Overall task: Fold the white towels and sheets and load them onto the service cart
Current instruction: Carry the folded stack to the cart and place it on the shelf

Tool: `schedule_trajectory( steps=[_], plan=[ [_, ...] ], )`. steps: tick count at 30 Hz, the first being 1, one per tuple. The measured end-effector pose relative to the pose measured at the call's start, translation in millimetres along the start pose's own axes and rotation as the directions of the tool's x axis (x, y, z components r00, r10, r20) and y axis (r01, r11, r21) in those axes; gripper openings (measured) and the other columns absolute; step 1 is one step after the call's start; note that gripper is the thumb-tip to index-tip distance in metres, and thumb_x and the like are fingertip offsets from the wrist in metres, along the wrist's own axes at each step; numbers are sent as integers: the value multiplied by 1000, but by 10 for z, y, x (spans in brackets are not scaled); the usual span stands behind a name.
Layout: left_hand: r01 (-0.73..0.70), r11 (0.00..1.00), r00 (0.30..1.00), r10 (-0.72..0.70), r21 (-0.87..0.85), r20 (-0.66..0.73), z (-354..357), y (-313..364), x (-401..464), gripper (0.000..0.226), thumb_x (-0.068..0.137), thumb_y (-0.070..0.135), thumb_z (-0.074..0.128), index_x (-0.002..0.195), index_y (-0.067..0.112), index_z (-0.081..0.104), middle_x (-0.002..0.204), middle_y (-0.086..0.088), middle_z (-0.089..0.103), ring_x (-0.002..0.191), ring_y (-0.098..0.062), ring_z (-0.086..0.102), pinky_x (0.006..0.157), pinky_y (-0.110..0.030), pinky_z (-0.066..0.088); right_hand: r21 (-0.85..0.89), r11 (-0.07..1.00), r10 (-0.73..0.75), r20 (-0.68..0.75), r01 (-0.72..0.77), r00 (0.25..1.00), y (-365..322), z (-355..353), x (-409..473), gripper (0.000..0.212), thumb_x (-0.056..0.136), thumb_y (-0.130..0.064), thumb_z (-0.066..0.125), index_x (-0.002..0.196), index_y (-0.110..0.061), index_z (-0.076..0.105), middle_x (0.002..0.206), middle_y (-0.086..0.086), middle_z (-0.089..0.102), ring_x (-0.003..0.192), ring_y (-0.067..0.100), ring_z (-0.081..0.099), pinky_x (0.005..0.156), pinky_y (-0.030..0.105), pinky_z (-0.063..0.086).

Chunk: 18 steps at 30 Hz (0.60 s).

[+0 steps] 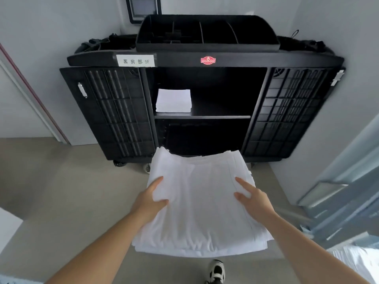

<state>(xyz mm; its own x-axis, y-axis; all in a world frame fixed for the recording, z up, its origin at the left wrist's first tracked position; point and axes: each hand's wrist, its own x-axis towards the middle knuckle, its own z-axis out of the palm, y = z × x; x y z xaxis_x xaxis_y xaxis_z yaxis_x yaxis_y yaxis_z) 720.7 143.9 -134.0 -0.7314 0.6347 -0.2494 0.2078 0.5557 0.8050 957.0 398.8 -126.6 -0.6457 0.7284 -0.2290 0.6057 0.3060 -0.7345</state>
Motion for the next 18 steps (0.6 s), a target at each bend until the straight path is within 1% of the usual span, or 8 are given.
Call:
schedule_trajectory(
  steps=[2, 4, 6, 8, 11, 14, 16, 18],
  plan=[
    [12, 1000, 1000, -12, -1, 2, 53, 75, 376, 74, 83, 29, 68, 140, 57, 29, 146, 15, 39, 101, -5, 52, 75, -18, 45, -3, 1000, 11, 9, -11, 1000, 9, -24, 407, 47, 89, -44, 60, 122, -70, 40, 96, -15, 61, 99, 32, 64, 63, 18, 49],
    [25, 1000, 1000, -25, 5, -3, 111, 169, 750, 75, 84, 31, 68, 140, 59, 27, 145, 13, 39, 104, -9, 54, 85, -25, 49, -4, 1000, 15, 15, -15, 1000, 11, -66, 827, 47, 89, -44, 60, 121, -71, 40, 89, -18, 60, 98, 35, 63, 60, 15, 47],
    [44, 999, 999, -43, 20, -15, 157, 278, 1132, 76, 84, 32, 68, 140, 60, 25, 145, 10, 40, 117, -15, 51, 97, -33, 47, -5, 1000, 13, 26, -12, 1000, -24, -134, 1243, 47, 90, -43, 60, 123, -70, 40, 91, -19, 60, 99, 35, 63, 58, 14, 45],
    [50, 998, 999, -50, 26, -20, 181, 386, 1485, 76, 84, 30, 68, 141, 58, 25, 145, 10, 40, 115, -14, 51, 95, -31, 47, -10, 1000, 10, 39, -10, 999, -93, -212, 1620, 47, 91, -42, 59, 125, -67, 40, 97, -15, 59, 97, 33, 65, 59, 16, 48],
    [51, 999, 998, -51, -1, -22, 190, 484, 1940, 77, 84, 26, 67, 141, 58, 27, 146, 15, 39, 98, -5, 52, 78, -21, 48, 3, 1000, 6, 55, -6, 998, -204, -280, 2122, 46, 91, -40, 58, 124, -67, 41, 97, -16, 61, 58, 21, 59, 61, 28, 54],
    [73, 997, 997, -73, -1, -33, 156, 495, 2372, 77, 84, 26, 67, 139, 60, 26, 145, 17, 39, 108, -8, 51, 86, -25, 46, -19, 1000, 4, 65, -3, 998, -289, -256, 2592, 46, 91, -40, 58, 127, -65, 41, 97, -14, 62, 40, 5, 43, 53, 25, 48],
    [98, 995, 994, -98, 4, -37, 112, 475, 2664, 77, 83, 27, 67, 138, 61, 26, 140, 17, 43, 97, -7, 55, 84, -25, 48, -25, 1000, 12, 95, -10, 995, -348, -196, 2886, 47, 93, -40, 57, 130, -62, 40, 106, -10, 62, 50, -1, 51, 58, 22, 46],
    [124, 992, 992, -123, 9, -32, 68, 432, 2944, 77, 83, 28, 67, 136, 65, 25, 135, 16, 46, 78, 1, 54, 73, -20, 50, -36, 999, 26, 134, -22, 991, -415, -107, 3173, 49, 94, -38, 55, 134, -60, 36, 123, -8, 56, 74, 1, 56, 65, 21, 44]
  ],
)
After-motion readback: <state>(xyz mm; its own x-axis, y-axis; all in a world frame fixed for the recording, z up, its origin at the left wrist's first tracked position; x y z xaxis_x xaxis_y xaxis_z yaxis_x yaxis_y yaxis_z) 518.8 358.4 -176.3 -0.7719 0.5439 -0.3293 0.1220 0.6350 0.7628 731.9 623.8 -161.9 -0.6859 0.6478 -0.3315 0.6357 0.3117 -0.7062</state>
